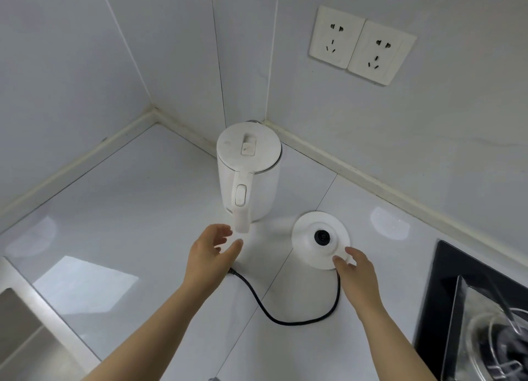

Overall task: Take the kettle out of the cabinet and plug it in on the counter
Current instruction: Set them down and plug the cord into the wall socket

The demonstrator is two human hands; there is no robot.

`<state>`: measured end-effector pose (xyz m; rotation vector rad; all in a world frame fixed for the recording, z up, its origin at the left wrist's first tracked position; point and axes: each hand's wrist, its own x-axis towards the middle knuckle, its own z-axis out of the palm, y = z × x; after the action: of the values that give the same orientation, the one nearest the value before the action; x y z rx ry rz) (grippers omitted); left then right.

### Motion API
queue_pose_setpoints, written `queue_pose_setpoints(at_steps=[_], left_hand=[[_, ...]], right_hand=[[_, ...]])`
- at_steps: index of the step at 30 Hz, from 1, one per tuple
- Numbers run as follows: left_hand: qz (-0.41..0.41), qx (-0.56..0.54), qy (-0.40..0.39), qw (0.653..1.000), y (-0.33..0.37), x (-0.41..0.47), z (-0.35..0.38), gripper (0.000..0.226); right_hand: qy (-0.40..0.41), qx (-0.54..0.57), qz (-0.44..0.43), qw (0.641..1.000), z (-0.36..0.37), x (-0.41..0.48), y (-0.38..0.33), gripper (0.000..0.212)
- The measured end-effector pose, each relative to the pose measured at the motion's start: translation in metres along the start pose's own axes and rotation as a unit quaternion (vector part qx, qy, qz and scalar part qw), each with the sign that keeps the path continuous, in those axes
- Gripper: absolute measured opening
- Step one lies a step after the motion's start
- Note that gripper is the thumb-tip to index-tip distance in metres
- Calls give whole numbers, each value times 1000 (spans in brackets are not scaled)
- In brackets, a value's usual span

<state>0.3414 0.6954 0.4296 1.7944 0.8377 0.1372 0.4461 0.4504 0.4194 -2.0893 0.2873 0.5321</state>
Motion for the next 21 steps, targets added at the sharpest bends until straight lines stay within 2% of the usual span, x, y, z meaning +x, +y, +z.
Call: queue_pose_setpoints(at_steps=[5,8,11,16,21], left_hand=[[-51,75,29,995,-24,-15,2,36],[-71,101,48,991,-27,-24,6,25],[-107,113,22,988,-29,-29,13,21],[-193,104,-43,975,-41,-32,27,48],[-239,84,-60,965,-48,-32,39,44]], right_hand=[[-5,-1,0,1000,1,-11,-1,44],[-8,-2,-5,1000,1,-16,-2,41],[-13,-1,-6,1000,0,-18,-2,40],[-15,4,0,1000,-2,-22,2,37],[-15,10,6,1000,-9,-28,7,39]])
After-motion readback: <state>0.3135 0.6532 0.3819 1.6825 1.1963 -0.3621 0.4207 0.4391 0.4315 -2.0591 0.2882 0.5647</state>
